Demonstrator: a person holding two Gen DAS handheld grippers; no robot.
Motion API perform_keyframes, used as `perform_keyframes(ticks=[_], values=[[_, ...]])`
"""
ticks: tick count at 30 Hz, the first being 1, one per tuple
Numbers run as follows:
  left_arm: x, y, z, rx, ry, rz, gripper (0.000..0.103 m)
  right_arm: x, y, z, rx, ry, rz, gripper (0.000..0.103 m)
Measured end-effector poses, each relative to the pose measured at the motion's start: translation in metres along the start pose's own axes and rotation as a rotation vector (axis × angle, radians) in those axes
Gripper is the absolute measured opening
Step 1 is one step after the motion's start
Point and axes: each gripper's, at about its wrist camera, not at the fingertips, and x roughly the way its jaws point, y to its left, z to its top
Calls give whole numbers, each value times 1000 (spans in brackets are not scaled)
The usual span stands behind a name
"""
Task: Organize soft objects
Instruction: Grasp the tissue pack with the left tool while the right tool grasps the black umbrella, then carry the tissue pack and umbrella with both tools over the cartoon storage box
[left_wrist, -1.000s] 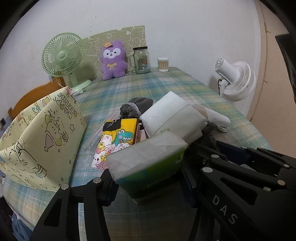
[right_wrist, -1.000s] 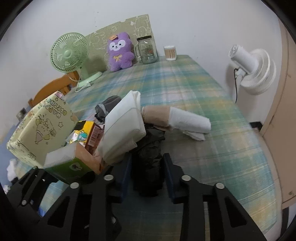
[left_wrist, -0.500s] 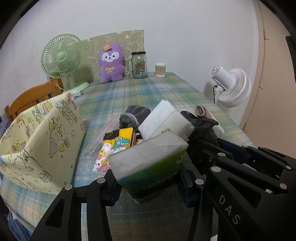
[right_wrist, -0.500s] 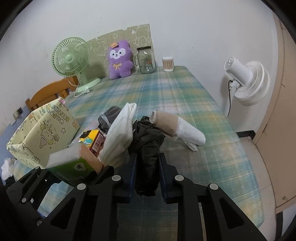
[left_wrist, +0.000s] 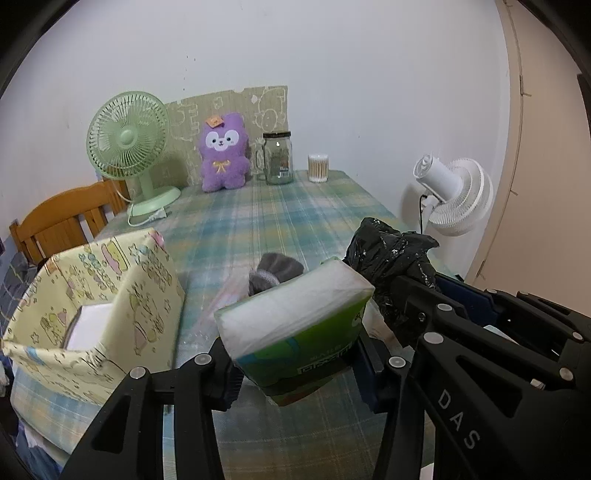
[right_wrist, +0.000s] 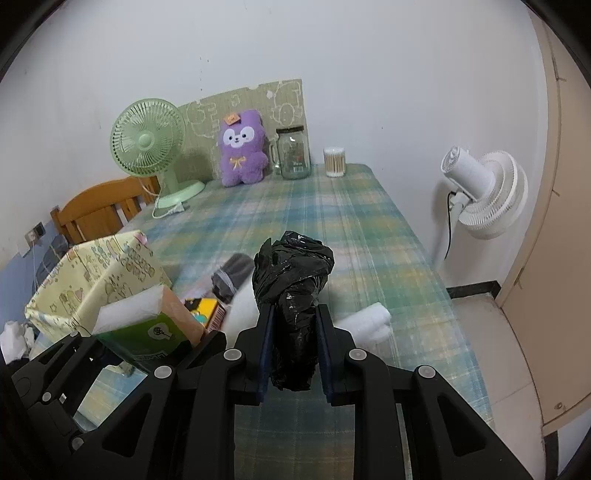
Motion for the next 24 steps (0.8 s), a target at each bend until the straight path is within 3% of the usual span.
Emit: perform_keyframes(ticks=[24], values=[[-38, 30, 38, 6, -79, 8, 50, -35, 39, 40, -14, -83, -18, 25]])
